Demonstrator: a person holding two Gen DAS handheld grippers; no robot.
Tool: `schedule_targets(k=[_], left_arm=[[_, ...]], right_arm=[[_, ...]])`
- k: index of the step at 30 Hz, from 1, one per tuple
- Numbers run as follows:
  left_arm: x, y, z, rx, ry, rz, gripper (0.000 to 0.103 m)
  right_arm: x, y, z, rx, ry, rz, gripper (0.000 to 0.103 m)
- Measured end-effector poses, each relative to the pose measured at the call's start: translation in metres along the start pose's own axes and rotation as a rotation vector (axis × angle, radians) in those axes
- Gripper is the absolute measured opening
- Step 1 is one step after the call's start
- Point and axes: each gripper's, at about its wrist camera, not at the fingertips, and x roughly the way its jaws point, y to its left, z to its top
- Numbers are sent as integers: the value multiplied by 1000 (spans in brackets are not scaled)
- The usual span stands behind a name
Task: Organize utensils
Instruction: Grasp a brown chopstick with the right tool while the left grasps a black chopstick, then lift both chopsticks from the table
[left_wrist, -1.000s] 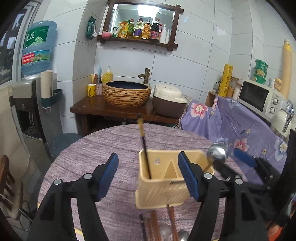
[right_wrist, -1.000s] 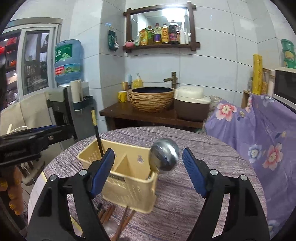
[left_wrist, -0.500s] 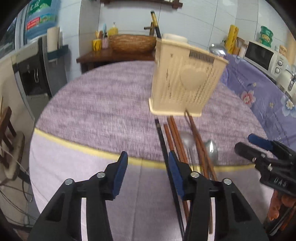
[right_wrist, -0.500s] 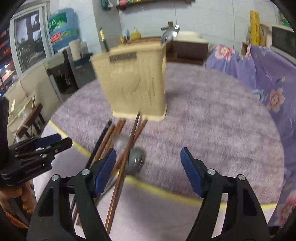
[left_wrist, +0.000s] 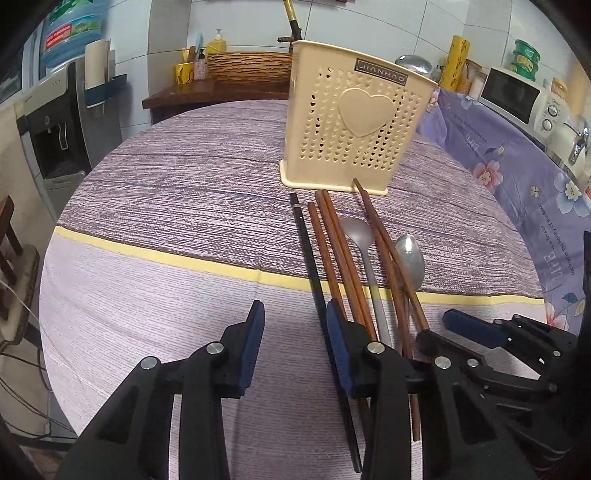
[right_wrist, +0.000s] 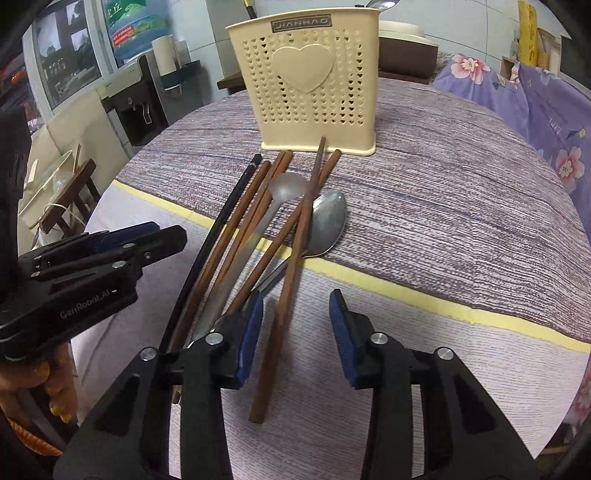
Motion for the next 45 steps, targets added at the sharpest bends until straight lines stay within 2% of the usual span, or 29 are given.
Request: schedule_targets(k=[10,16,21,24,25,28,30,35,38,39,41,42,43,44,45], left_arm=[[13,-11,-1,24,30,3,31],[17,-15,-2,31,38,13,28],[25,-17,4,40,48,37,21],[29,-18,8,51,46,58,12],[30,-17,9,50,46,66,9],[29,-10,9,34,49,51,8],[26,-5,6,37,46,67,8],[19,9,3,11,49,65,8],[20,8,5,20,55,66,8],[21,7,6,23,55,68,8],[22,6,7,28,56,66,11],[22,6,8,27,57,61,13],[22,6,9,25,58,52,23],[23,7,11,23,61,46,35],[23,7,13,23,60,50,38]], right_arm=[[3,-5,3,12,2,-45,8],[-2,-8,4,13,-48,-49,7],[-19,-16,7,19,-94,-57,7],[-34,-26,8,12,-129,-103,7],[-37,-32,8,22,-131,-106,7],[-43,-52,6,60,-136,-136,7],[-46,-69,3,91,-132,-150,7],[-41,-102,-6,141,-100,-141,7],[-32,-110,-8,169,-76,-92,8],[-30,-110,-9,169,-70,-81,9],[-26,-108,-9,162,-61,-94,25],[-25,-107,-8,159,-58,-101,41],[-25,-107,-7,159,-66,-93,51],[-26,-108,-5,156,-73,-89,52],[-24,-107,-1,140,-69,-94,52]])
